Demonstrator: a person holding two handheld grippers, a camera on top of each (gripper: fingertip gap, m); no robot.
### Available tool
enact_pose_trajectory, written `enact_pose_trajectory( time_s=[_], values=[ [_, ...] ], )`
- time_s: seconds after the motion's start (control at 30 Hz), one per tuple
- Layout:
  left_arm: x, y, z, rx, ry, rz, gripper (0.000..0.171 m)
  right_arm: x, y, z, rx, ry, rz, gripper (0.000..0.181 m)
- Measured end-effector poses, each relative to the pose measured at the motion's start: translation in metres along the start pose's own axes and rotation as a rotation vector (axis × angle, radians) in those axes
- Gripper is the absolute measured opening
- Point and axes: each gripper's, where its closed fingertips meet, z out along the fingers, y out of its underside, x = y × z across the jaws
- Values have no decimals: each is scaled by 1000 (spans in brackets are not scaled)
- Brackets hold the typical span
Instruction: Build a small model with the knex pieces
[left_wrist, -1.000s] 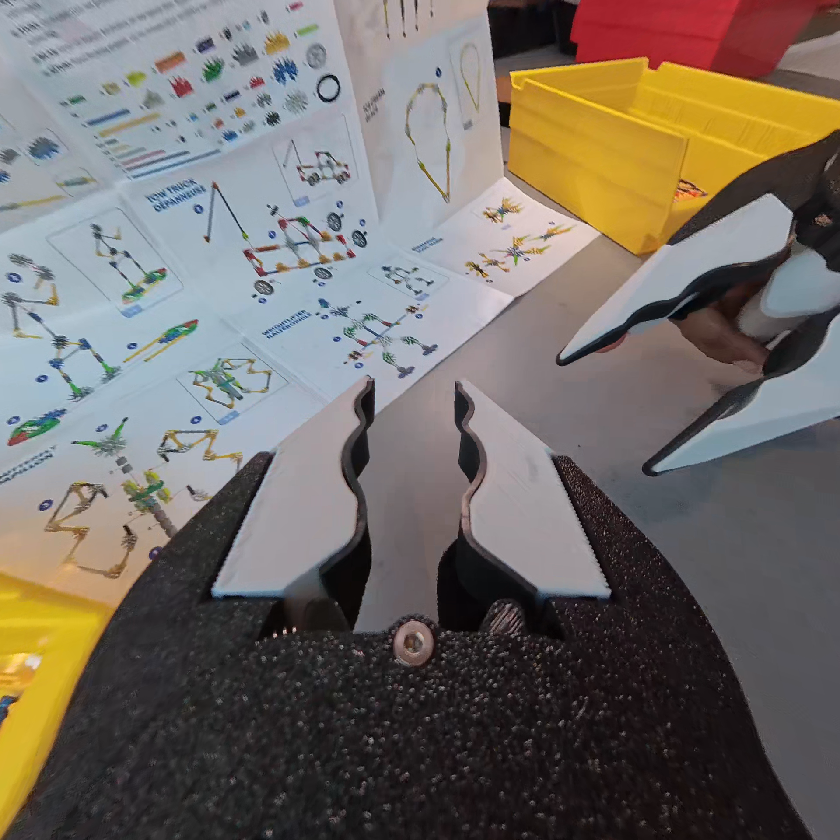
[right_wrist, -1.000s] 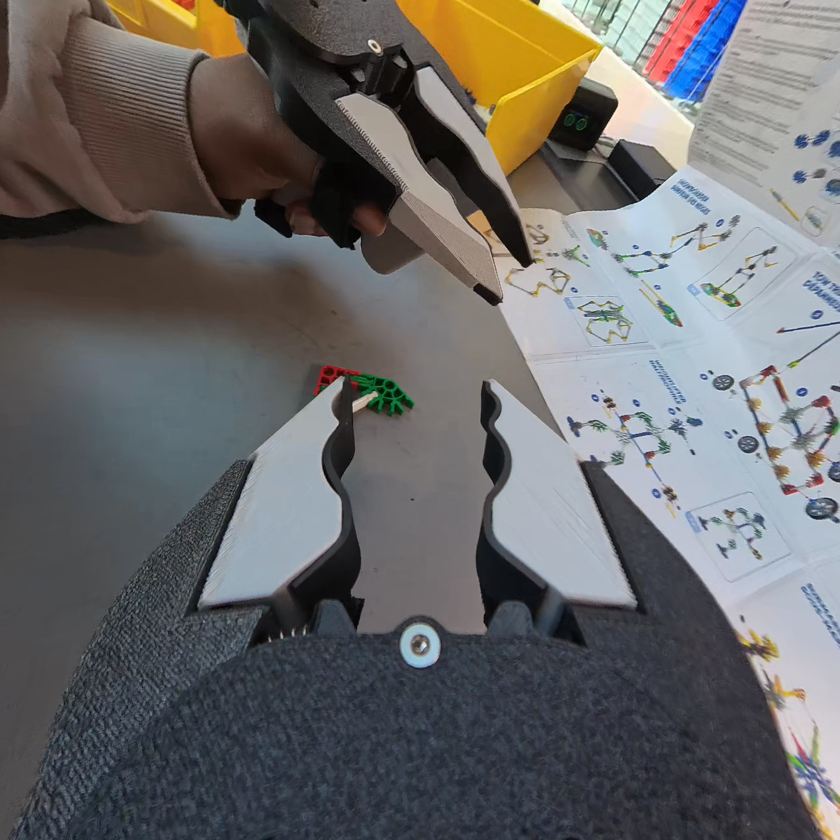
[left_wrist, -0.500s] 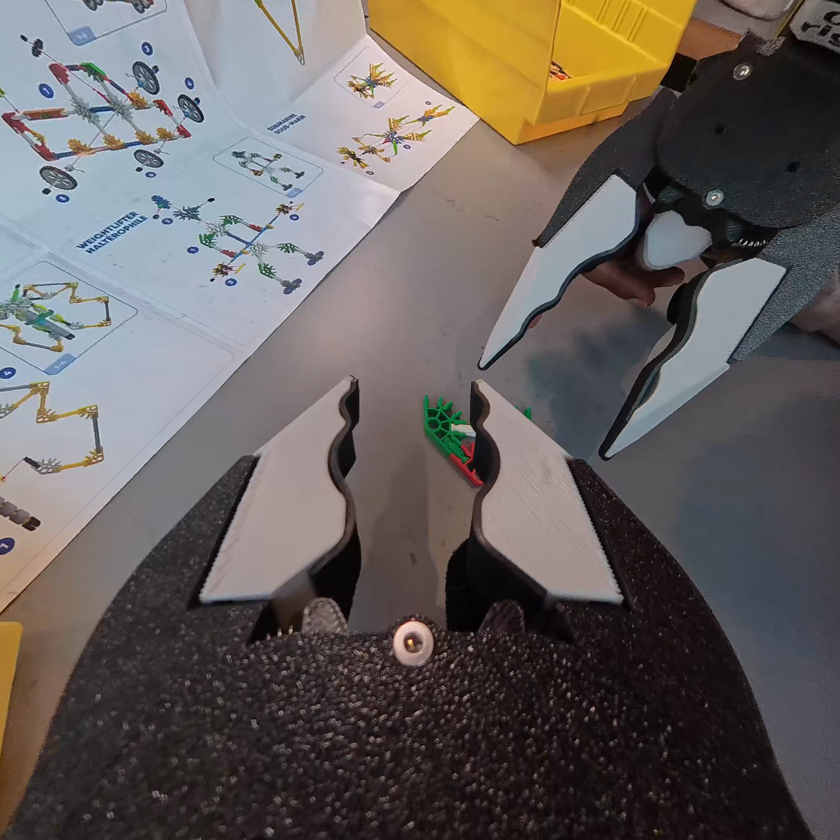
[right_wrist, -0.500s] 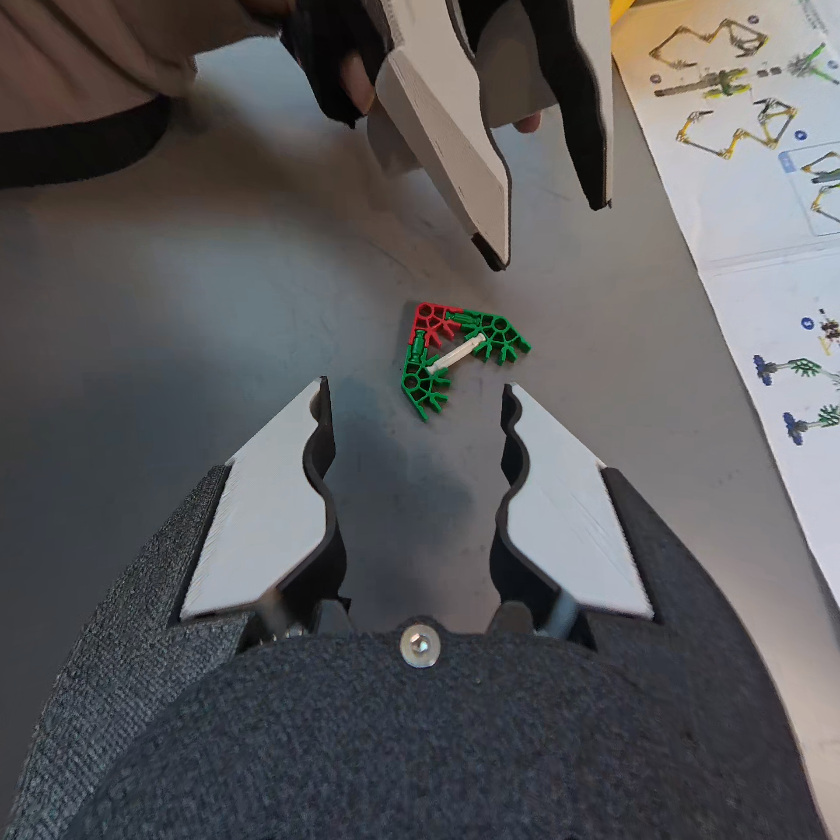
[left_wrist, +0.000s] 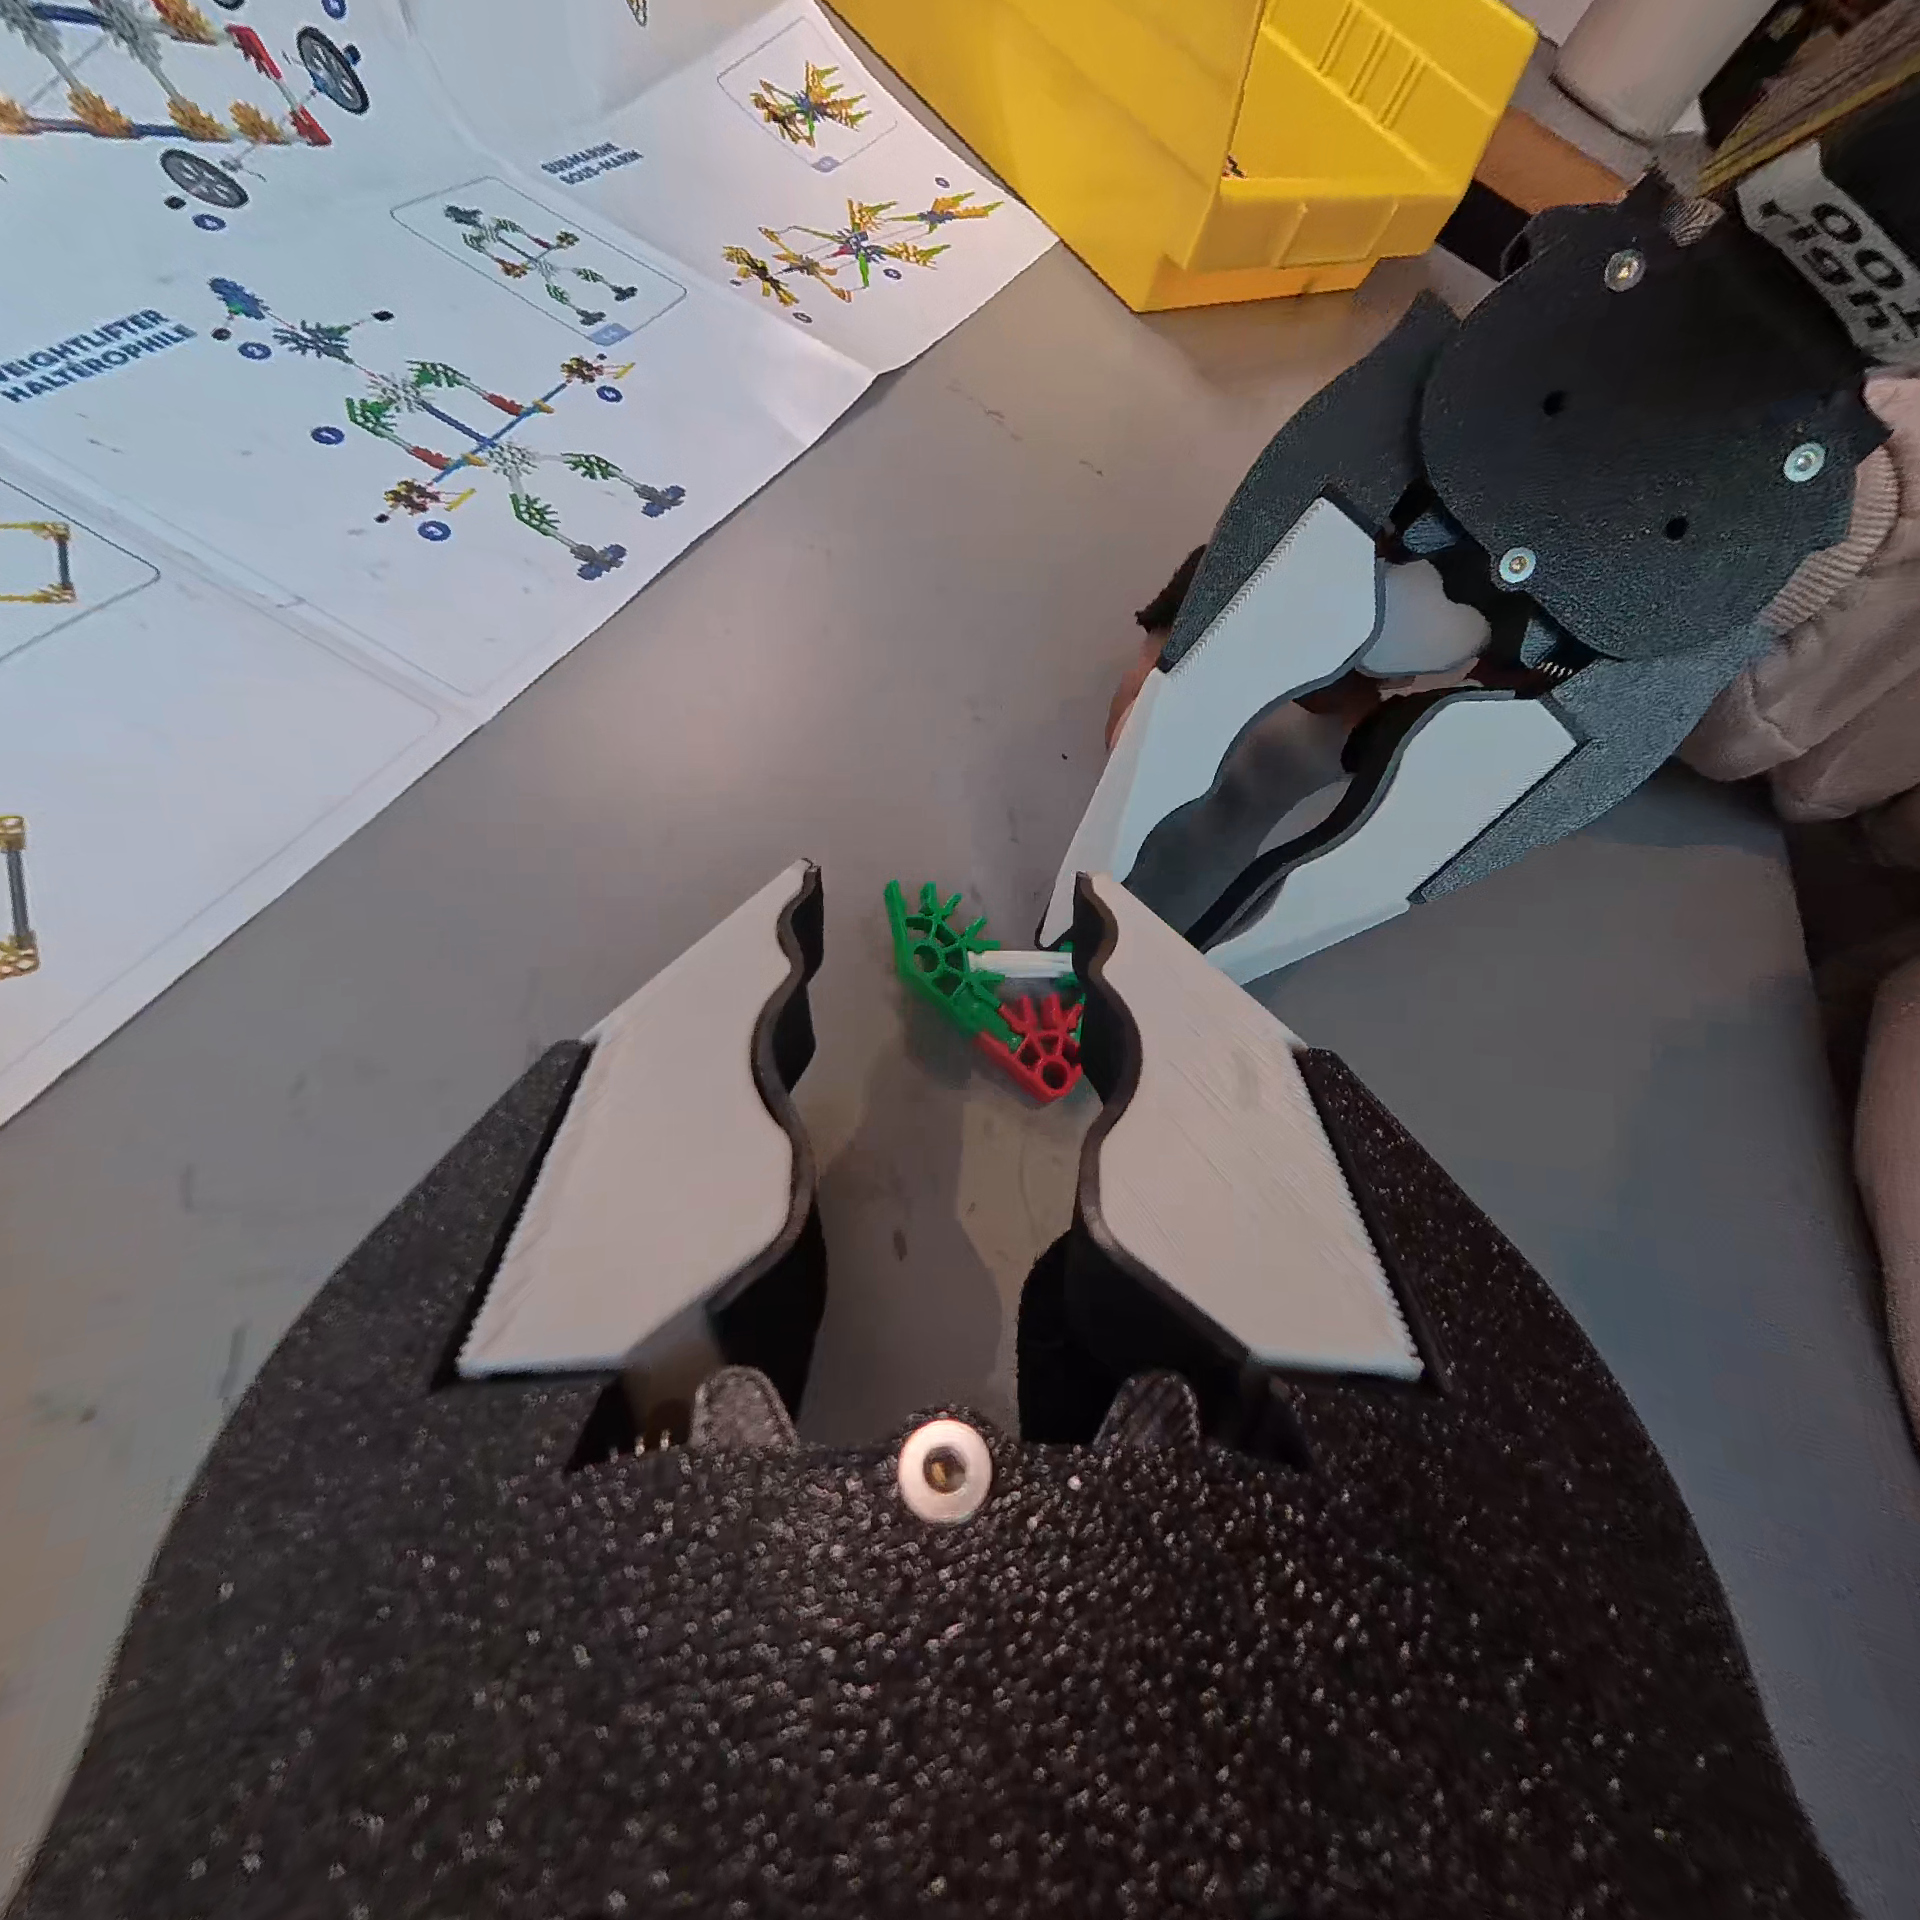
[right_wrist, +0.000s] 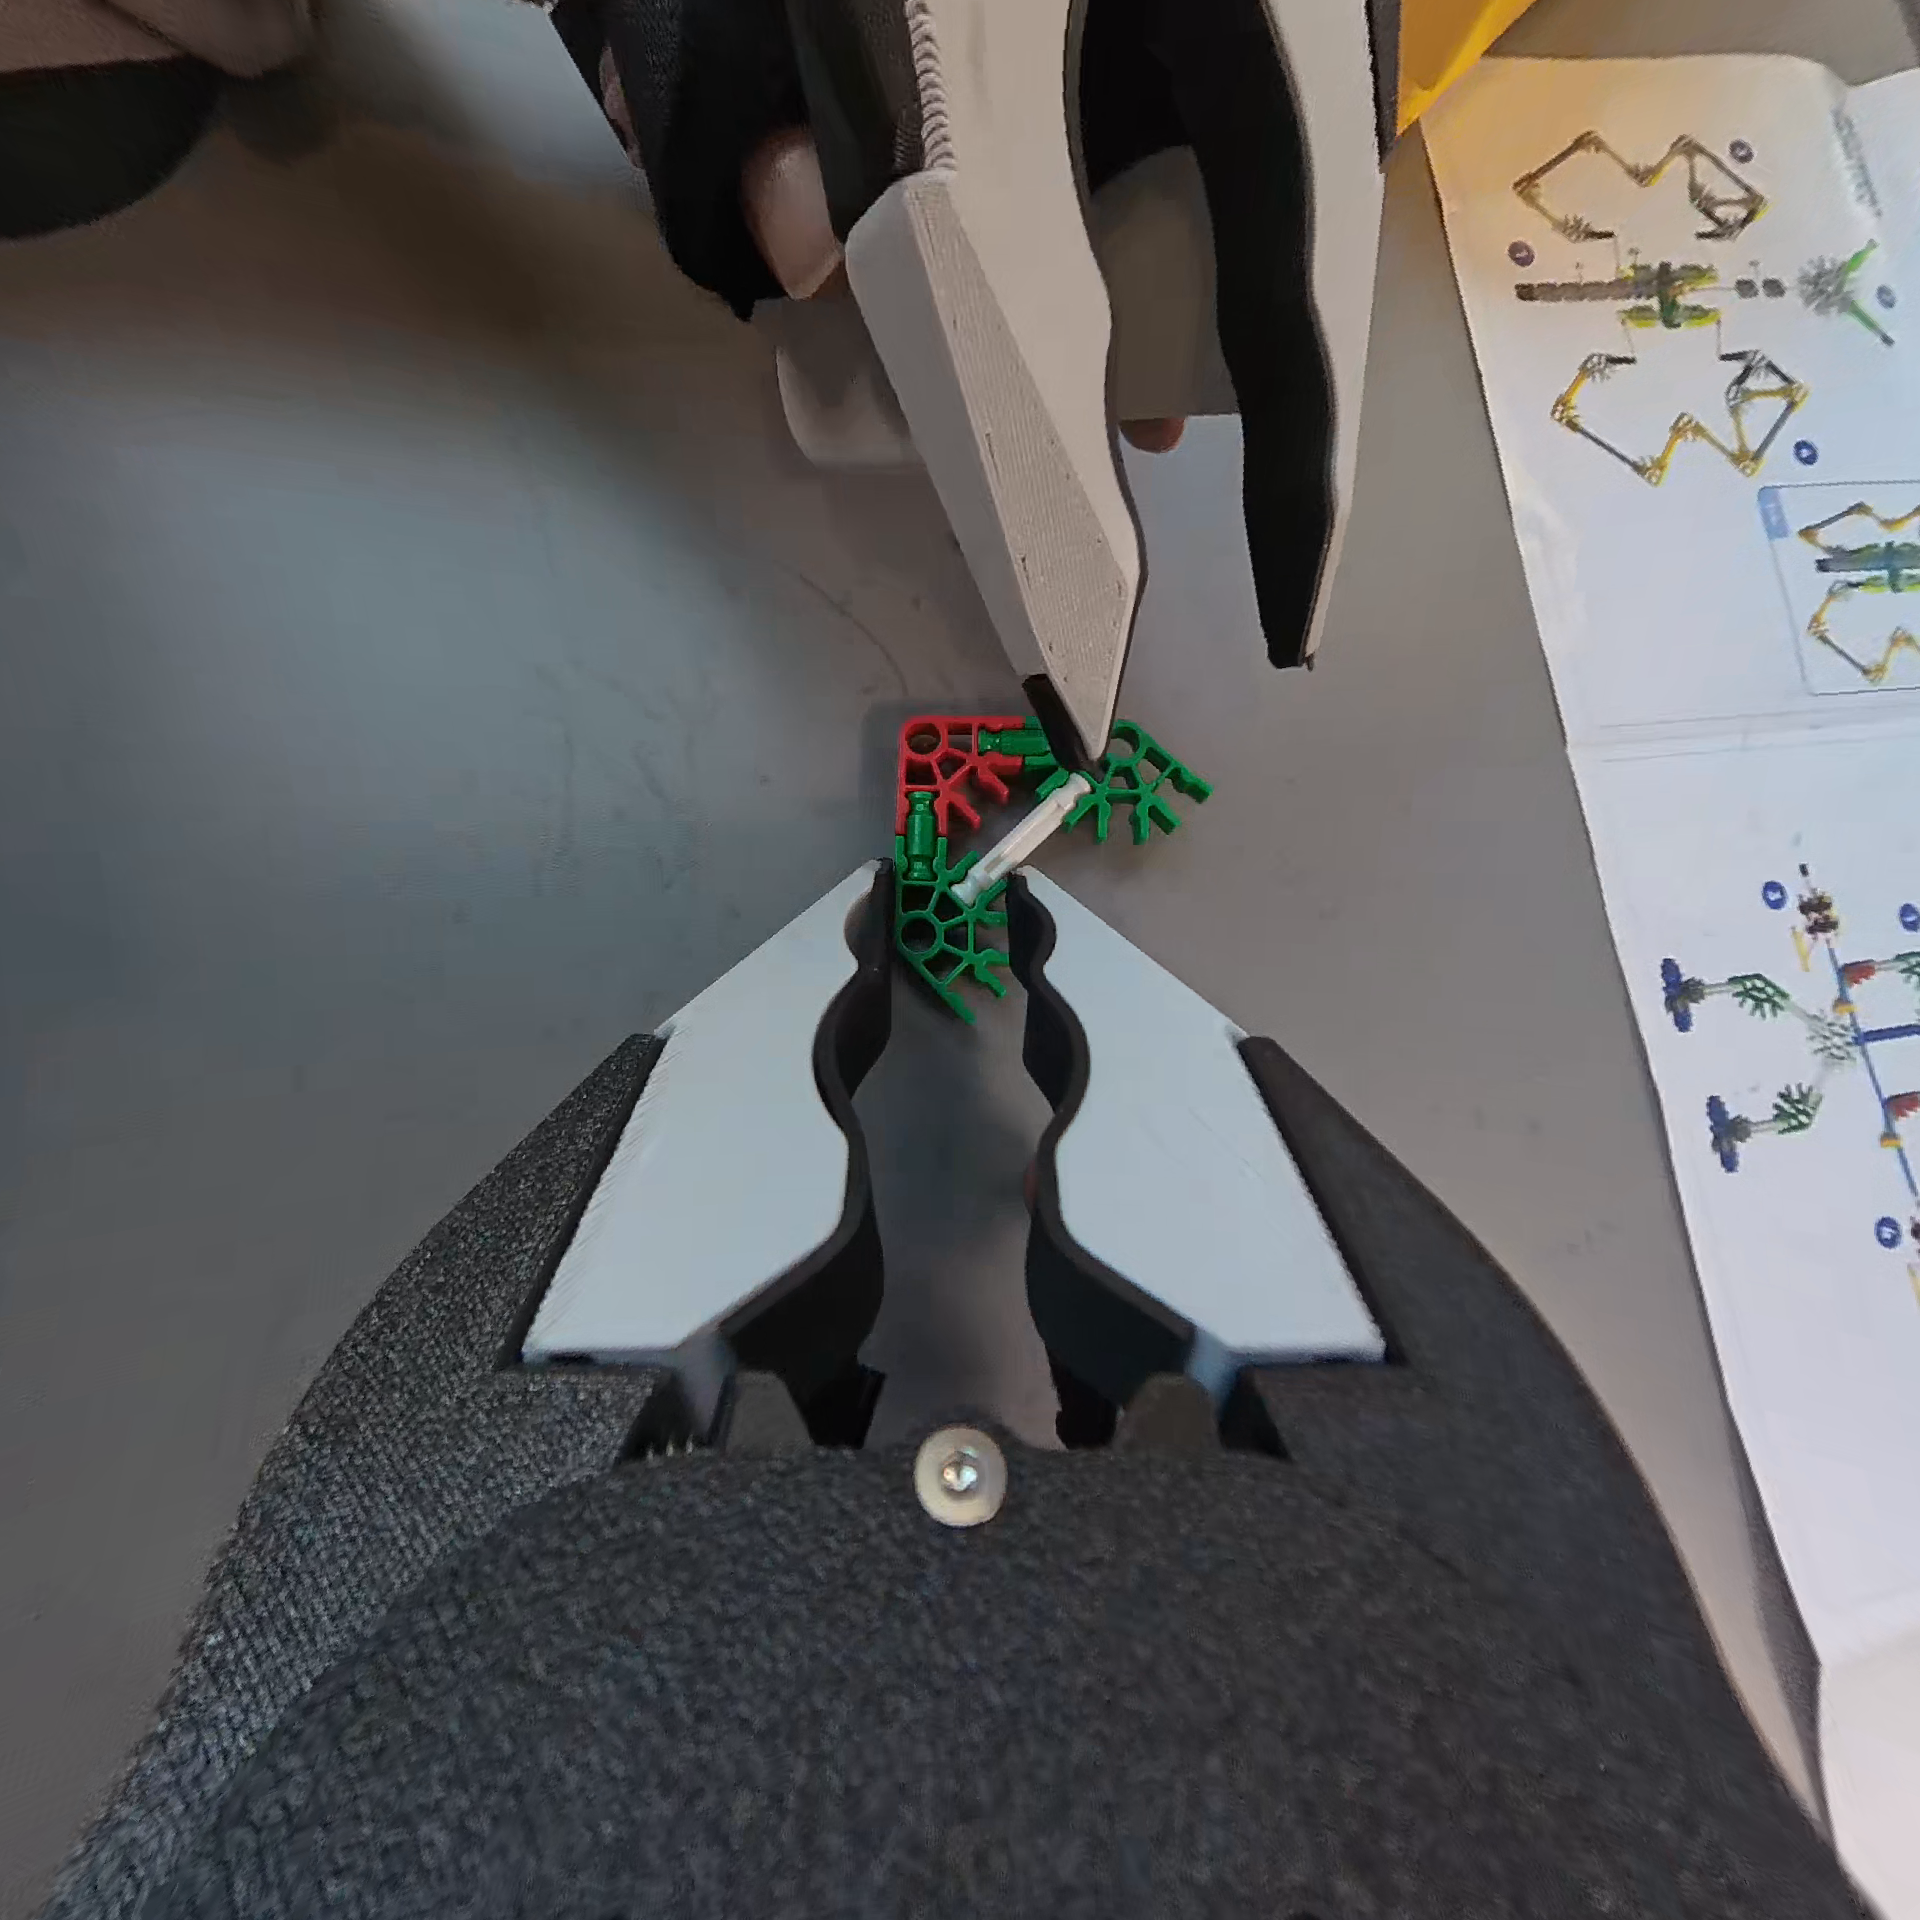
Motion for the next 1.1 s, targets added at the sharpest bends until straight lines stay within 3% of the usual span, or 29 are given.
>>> enact_pose_trajectory(
  time_s=[0.2, 0.4, 0.5, 0.63, 0.77, 0.93, 1.1],
  values=[
    [21, 7, 4, -49, 97, 11, 53, 1, -11, -13, 106, -24, 6, 19],
    [32, -24, -10, 130, 202, -105, 59, -2, -31, -47, 330, 11, -52, 19],
    [29, -35, -18, 209, 255, -231, 58, 2, -44, -60, 400, 103, -109, 20],
    [41, -50, -24, 306, 420, -393, 45, 0, -57, -68, 460, 209, -216, 20],
    [57, -57, -29, 342, 518, -400, 19, 1, -59, -70, 451, 315, -319, 20],
    [55, -57, -28, 347, 498, -387, 5, 2, -60, -69, 434, 380, -388, 20],
    [49, -59, -27, 365, 431, -346, 4, 9, -58, -68, 433, 431, -381, 21]
  ],
)
